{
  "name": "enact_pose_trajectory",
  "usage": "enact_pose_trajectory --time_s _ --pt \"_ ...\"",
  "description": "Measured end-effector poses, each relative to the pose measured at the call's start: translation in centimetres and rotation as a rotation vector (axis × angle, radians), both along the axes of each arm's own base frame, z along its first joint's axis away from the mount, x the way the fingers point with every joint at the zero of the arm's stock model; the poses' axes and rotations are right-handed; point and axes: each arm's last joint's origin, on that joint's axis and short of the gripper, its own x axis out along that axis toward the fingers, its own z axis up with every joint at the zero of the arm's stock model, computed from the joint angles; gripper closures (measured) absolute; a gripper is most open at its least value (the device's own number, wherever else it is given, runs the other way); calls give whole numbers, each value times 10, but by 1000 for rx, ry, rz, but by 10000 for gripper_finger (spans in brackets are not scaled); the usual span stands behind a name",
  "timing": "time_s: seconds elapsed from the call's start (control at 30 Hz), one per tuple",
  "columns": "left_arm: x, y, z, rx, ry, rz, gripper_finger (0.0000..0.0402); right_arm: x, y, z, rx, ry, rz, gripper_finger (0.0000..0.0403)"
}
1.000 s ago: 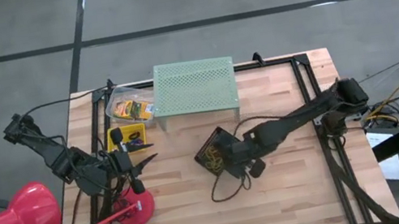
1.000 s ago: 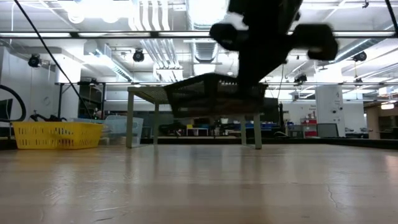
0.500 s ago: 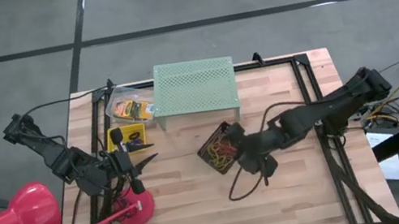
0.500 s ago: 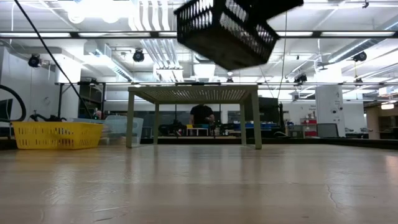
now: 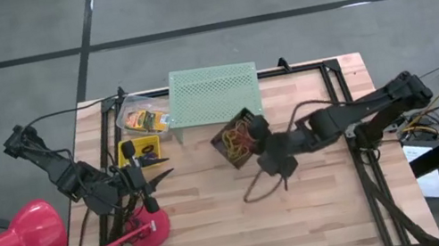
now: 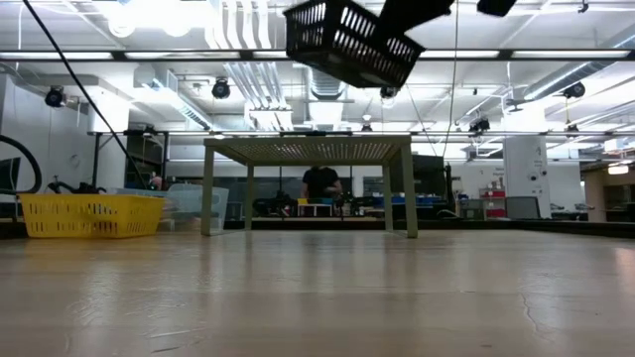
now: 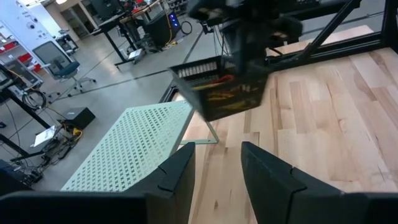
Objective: Pick & Place Office Desk Supplies
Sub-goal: Put the black bin on the shelf
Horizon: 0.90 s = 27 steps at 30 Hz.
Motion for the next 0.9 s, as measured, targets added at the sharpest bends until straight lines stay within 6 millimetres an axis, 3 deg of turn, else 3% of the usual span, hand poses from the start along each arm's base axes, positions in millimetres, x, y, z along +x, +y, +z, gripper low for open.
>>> enact_pose_trajectory --time_s 0.17,0.5,0.7,0.9 --pt "0 0 0 0 0 0 268 1 -13 -2 -56 47 17 390" --pt "0 0 0 1 1 0 268 -5 -49 -9 -301 293 275 390" --pt "0 0 0 1 1 0 268 -6 -77 -10 -291 323 227 390" --pt "0 0 0 1 1 0 268 -7 -88 0 -230 281 268 390"
